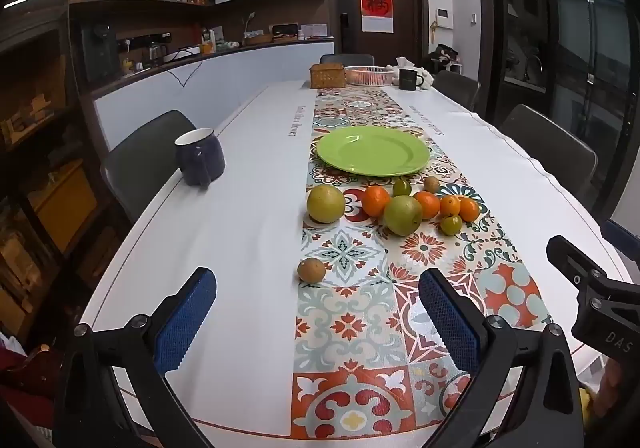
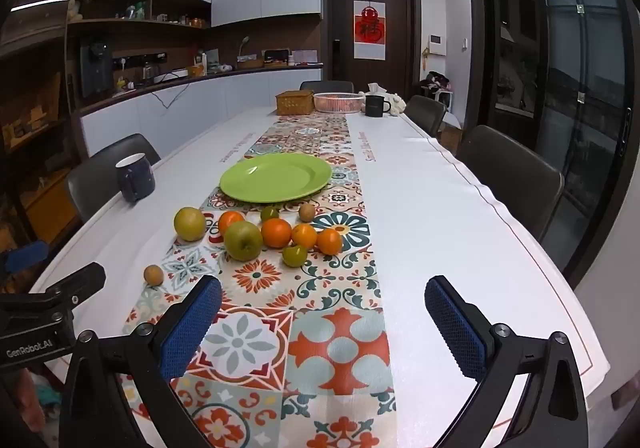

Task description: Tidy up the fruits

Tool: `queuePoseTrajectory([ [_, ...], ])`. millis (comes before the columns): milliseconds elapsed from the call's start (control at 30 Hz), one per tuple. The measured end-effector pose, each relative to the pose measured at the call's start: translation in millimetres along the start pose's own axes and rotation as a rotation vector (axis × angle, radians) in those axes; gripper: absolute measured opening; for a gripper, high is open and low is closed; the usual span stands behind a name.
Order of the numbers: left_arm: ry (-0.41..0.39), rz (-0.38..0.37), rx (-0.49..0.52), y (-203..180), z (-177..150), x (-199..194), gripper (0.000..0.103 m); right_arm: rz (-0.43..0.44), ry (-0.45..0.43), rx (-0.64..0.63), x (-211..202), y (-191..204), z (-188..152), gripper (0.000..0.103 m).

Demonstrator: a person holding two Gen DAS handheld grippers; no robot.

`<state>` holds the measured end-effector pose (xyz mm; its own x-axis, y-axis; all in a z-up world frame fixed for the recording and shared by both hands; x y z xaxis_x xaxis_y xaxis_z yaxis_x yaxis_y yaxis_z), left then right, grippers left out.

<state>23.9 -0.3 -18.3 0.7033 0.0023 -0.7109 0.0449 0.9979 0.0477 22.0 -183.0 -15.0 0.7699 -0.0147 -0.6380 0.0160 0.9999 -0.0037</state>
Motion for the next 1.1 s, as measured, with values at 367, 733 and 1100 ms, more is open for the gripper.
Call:
queuePoseTrajectory([
  [367, -0.016, 0.013, -0.009, 4.2, 1.3, -3.0, 0.103, 0.003, -0.008, -0.004, -6.1, 0.3, 3.9, 0.102],
  [733, -0.024, 0.012, -0.015, 4.0, 0.2, -6.2, 0.103, -0.002, -0.023, -0.015, -5.9, 3.2, 1.9, 0.102],
  [1100, -0.028, 0.015, -0.018, 4.9, -0.2, -7.0, 0.103, -0.001, -0.032, -0.019, -9.8, 2.9, 2.5, 0.102],
])
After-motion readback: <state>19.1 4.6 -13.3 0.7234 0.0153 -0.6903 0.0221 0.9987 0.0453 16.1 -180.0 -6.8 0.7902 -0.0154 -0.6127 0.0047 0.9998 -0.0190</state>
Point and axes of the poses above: each gripper's, at about its wrist camera, not at the fingertips, and x roughly the way its jaws point, y to its left, z to its top, the point moved 3 cm from there along x, roughly the way its jaws point, and after that the axes turned 8 degrees about y, right-handed, at the moved point
